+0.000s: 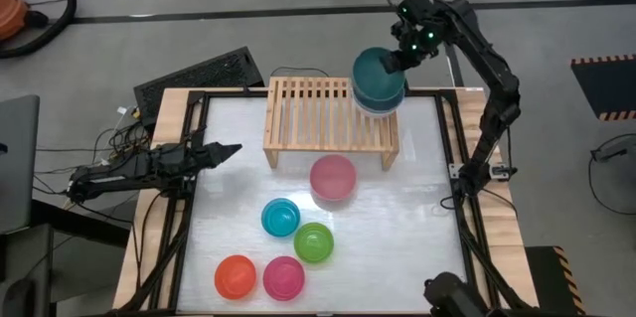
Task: Place and stack bowls onto a shelf
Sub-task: Stack the dark green bowl on top of the dark blue bowl on the shelf
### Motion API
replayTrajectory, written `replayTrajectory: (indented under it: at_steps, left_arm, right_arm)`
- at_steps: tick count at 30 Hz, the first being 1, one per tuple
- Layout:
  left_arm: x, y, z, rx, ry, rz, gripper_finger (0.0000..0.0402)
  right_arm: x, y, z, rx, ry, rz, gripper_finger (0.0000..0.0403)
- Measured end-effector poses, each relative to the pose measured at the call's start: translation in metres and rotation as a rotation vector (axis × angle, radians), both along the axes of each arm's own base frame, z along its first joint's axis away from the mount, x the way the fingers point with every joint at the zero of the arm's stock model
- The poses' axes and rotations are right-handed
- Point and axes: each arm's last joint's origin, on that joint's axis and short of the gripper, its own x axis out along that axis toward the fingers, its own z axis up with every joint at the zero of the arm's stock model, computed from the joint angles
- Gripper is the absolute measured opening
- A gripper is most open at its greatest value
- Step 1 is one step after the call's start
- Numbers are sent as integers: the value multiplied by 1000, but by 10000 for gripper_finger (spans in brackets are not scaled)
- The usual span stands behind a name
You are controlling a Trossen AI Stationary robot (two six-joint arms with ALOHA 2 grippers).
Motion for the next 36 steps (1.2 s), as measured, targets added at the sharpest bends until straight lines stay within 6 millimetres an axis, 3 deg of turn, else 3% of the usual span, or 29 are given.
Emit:
replayTrajectory:
  at_steps: [13,21,32,36]
  left_arm:
    - [0,0,0,-4,-3,1,332]
    - [0,0,0,-3,-3,6,332]
    - [0,0,0,-3,-2,7,332]
    - [0,0,0,-3,-2,7,332]
  right_arm:
    - [7,-1,-29,71,98,14,24]
    - [5,-3,-30,69,105,2,26]
    - [4,-2,-29,52,116,-5,74]
    - [1,7,-20,20,100,30,102]
